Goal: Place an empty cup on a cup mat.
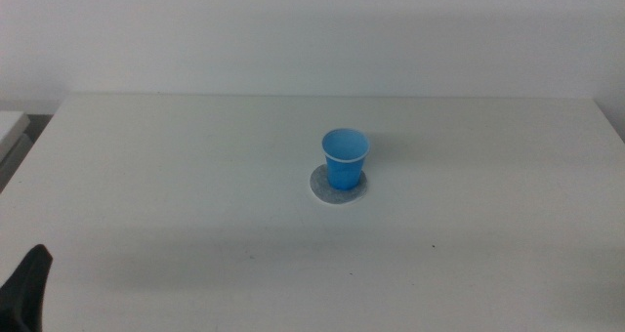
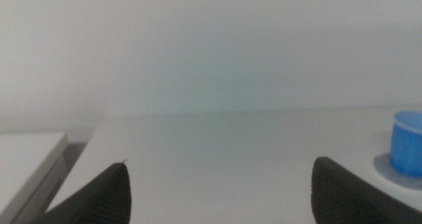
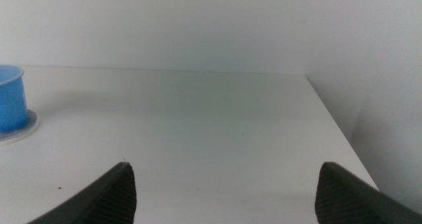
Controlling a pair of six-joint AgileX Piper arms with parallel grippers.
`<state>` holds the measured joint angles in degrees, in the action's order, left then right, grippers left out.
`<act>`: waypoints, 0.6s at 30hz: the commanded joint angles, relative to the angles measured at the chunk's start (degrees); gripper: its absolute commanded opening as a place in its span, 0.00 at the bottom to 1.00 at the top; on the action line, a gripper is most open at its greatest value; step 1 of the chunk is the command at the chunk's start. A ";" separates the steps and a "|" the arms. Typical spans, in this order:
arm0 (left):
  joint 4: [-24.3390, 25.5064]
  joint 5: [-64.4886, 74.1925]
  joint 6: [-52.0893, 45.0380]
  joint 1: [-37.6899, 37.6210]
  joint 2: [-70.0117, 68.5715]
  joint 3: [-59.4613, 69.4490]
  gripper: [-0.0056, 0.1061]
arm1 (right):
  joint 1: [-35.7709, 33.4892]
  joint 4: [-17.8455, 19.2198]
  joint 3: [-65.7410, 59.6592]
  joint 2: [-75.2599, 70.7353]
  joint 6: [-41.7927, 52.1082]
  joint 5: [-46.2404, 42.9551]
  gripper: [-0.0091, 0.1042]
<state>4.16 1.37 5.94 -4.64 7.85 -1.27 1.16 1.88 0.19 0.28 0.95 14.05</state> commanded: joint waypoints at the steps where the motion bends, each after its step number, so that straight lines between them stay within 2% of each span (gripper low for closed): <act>1: 0.42 -1.37 0.09 0.17 -1.68 0.35 0.89 | 0.01 0.31 -0.19 -0.28 0.23 -0.38 0.90; 3: 0.30 -1.74 -0.06 0.17 -2.09 1.21 0.89 | 0.01 0.31 -0.19 -0.28 0.23 -0.38 0.90; 6: -3.39 0.38 -1.17 0.17 -5.52 1.27 0.89 | 0.01 0.31 -0.19 -0.28 0.23 -0.38 0.90; 10: -8.80 7.06 -10.74 0.17 -7.85 1.27 0.89 | 0.01 0.31 -0.19 -0.28 0.23 -0.38 0.90; 18: -8.02 6.60 -11.49 0.17 -7.85 1.27 0.89 | 0.01 0.31 -0.19 -0.28 0.23 -0.38 0.90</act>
<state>-4.03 8.22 -5.48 -4.55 0.29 0.03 1.16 1.88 0.19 0.28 0.95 14.05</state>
